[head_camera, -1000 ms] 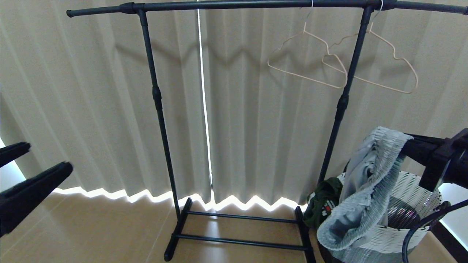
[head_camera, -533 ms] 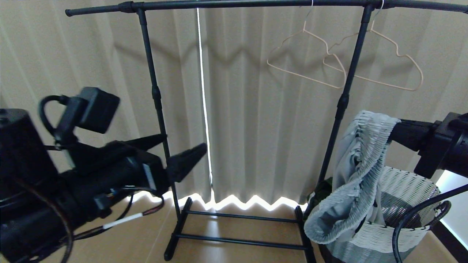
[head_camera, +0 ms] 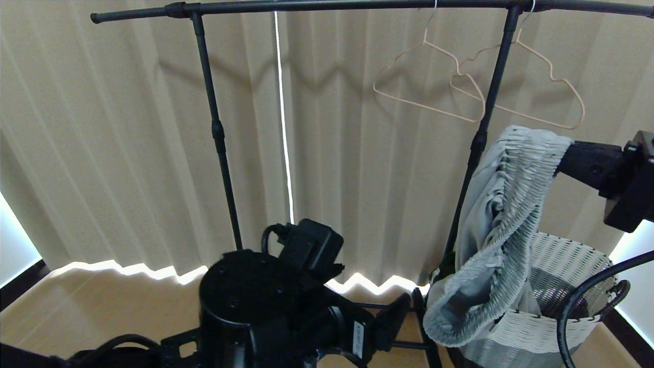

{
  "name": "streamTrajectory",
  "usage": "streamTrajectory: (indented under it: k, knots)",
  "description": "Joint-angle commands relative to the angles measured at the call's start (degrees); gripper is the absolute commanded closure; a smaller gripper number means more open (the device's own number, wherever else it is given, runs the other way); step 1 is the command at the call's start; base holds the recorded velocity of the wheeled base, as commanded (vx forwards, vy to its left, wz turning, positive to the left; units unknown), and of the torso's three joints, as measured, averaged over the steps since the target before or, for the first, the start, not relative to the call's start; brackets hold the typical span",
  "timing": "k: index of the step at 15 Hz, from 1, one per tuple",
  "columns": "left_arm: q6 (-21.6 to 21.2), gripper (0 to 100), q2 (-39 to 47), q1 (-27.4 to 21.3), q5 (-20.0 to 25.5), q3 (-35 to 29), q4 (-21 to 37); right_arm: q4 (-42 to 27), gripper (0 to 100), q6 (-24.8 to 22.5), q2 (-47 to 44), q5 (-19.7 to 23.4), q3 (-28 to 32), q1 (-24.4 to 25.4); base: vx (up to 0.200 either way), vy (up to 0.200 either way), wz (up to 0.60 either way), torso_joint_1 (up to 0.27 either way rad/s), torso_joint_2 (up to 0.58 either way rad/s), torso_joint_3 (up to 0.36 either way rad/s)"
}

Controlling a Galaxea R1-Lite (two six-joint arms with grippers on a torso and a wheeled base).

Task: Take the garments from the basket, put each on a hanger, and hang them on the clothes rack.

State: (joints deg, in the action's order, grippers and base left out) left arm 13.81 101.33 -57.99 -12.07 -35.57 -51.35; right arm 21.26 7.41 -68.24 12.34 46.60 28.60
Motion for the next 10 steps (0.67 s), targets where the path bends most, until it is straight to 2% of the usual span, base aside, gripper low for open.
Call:
streamTrajectory:
  k: [1, 3, 5, 8, 10]
  knots:
    - [0.07, 0, 5.72, -2.3, -0.06, -0.46, -1.83, -0.08, 100, 0.67, -0.05, 0.67, 0.94, 0.05, 0.0, 0.0, 0.0, 0.0, 0.0, 0.0]
    - [0.07, 0, 8.62, -3.01, -0.15, -1.96, -3.32, -0.08, 100, 2.34, 0.22, 2.08, 1.56, 0.32, 0.0, 0.0, 0.0, 0.0, 0.0, 0.0]
    - [1.48, 0, 11.44, -3.01, -0.41, -5.47, -5.69, -0.08, 100, 2.43, 0.83, 3.57, 1.38, 0.76, 0.0, 0.0, 0.0, 0.0, 0.0, 0.0]
    - [2.36, 0, 13.11, -2.74, -0.59, -7.05, -6.31, -0.08, 100, 2.43, 1.71, 4.27, 1.56, 1.99, 0.0, 0.0, 0.0, 0.0, 0.0, 0.0]
    - [2.89, 0, 14.42, -2.65, -2.7, -7.85, -6.4, -0.08, 100, 2.43, 1.97, 4.27, 1.56, 2.34, 0.0, 0.0, 0.0, 0.0, 0.0, 0.0]
